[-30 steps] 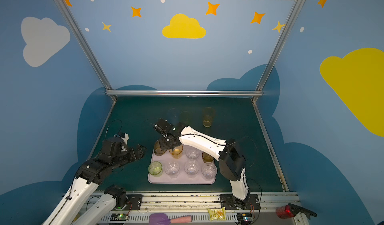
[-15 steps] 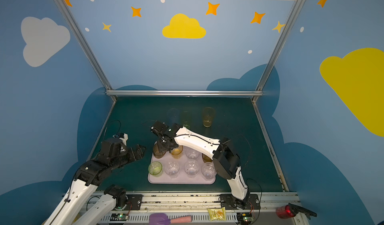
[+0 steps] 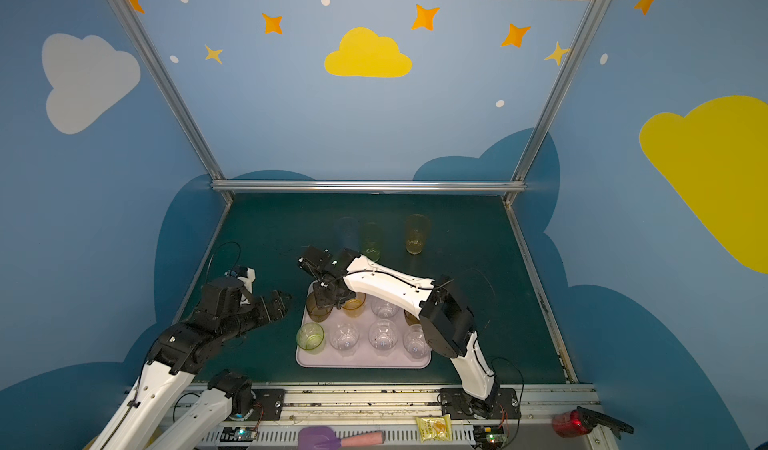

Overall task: Place the glasses into the tray
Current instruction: 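Lower the brown dimpled glass onto the tray beside the amber glass, then open the right gripper and raise it off the brown glass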

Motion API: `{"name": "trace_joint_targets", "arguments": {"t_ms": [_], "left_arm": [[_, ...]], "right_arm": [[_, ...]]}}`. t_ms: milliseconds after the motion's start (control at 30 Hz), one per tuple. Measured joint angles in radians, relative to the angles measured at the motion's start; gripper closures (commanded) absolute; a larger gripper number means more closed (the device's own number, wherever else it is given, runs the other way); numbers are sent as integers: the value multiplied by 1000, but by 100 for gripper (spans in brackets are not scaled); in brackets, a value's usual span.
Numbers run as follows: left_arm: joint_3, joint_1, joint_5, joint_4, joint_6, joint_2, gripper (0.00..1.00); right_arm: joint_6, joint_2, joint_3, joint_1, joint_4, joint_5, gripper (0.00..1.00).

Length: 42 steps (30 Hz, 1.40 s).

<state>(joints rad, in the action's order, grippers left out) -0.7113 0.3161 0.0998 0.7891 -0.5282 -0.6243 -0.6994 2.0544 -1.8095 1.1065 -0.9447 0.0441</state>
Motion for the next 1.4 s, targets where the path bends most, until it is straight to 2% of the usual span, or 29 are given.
{"name": "trace_joint_targets", "arguments": {"t_ms": [300,400,533,833,1400], "left_arm": [[0,0,0,0,0,0,0],[0,0,0,0,0,0,0],[0,0,0,0,0,10,0],[0,0,0,0,0,24,0],[0,0,0,0,0,31,0]], "right_arm": [[-3,16,-8,4,-2,-5,100],[-5,20,-9,4,-2,-11,93],[-11,33,-14,4,-3,-20,90],[-24,36,-27,4,0,-24,74],[-26,23,-71,4,1,-3,73]]}}
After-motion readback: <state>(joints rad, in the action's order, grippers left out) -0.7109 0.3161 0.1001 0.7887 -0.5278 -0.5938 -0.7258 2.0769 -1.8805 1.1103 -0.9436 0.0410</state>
